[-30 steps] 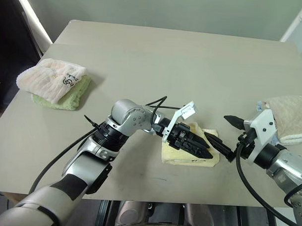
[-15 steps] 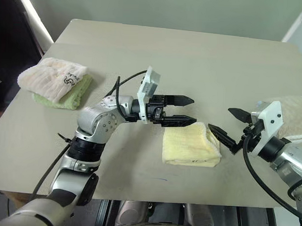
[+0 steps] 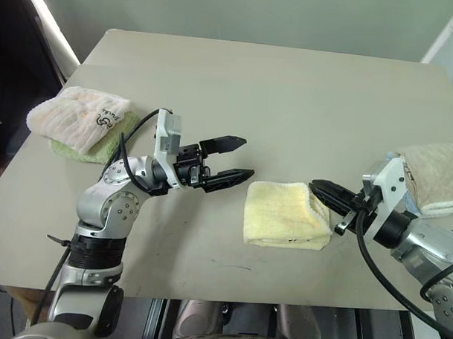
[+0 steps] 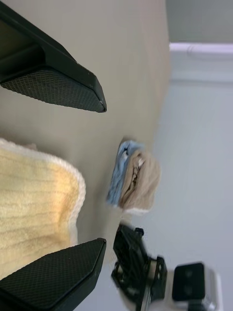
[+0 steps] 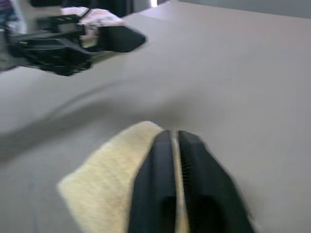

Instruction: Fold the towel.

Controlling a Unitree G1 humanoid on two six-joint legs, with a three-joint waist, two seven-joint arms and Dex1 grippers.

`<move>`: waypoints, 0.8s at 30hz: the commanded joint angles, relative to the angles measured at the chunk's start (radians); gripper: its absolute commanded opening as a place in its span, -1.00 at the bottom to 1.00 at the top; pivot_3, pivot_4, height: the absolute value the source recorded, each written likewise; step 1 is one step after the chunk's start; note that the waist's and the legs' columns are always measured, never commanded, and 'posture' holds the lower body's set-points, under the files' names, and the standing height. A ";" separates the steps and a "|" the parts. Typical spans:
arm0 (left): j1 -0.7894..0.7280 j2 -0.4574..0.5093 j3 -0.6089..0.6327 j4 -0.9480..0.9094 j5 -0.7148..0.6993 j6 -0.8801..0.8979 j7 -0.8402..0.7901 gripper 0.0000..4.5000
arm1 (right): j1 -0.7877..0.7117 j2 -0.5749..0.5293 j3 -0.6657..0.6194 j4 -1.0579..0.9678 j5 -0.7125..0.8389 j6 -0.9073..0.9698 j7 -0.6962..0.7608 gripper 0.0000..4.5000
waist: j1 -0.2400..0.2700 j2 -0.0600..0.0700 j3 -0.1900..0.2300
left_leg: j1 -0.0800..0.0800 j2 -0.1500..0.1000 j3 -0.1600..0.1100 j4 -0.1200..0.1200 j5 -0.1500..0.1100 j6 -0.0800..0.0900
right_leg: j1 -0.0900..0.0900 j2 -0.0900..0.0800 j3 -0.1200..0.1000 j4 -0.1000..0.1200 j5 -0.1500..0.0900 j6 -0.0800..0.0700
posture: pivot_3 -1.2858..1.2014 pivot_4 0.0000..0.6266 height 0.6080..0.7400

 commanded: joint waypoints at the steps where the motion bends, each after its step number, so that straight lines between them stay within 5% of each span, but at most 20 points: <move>1: 0.052 0.018 -0.025 -0.075 0.008 -0.051 -0.032 1.00 | -0.001 -0.017 0.017 -0.033 0.042 0.001 0.023 -0.99 | -0.003 0.000 0.000 | 0.000 0.000 0.000 0.000 0.000 0.000 | 0.000 0.000 0.000 0.000 0.000 0.000 | 0.03 -0.52 0.36; 15: 0.046 -0.012 -0.159 0.148 0.100 -0.214 -0.198 1.00 | -0.110 0.009 0.291 0.052 -0.145 -0.062 0.030 -0.99 | -0.006 0.001 0.000 | -0.006 0.001 -0.002 0.003 0.000 0.000 | -0.005 0.000 -0.002 0.000 0.005 -0.004 | 0.03 -0.52 0.36; 18: 0.043 -0.032 -0.167 0.185 0.097 -0.237 -0.225 0.72 | -0.116 0.052 0.327 0.088 -0.195 -0.089 0.015 -1.00 | -0.008 0.001 -0.001 | -0.007 0.001 -0.002 0.004 0.000 0.000 | -0.006 0.000 -0.002 0.000 0.006 -0.004 | 0.03 -0.52 0.36; 24: 0.036 -0.071 -0.194 0.230 0.119 -0.277 -0.257 -0.25 | -0.102 0.110 0.330 0.141 -0.257 -0.127 0.005 -1.00 | -0.007 0.001 -0.001 | -0.007 0.001 -0.001 0.005 -0.001 0.000 | -0.006 0.000 -0.002 0.000 0.007 -0.003 | 0.03 -0.52 0.36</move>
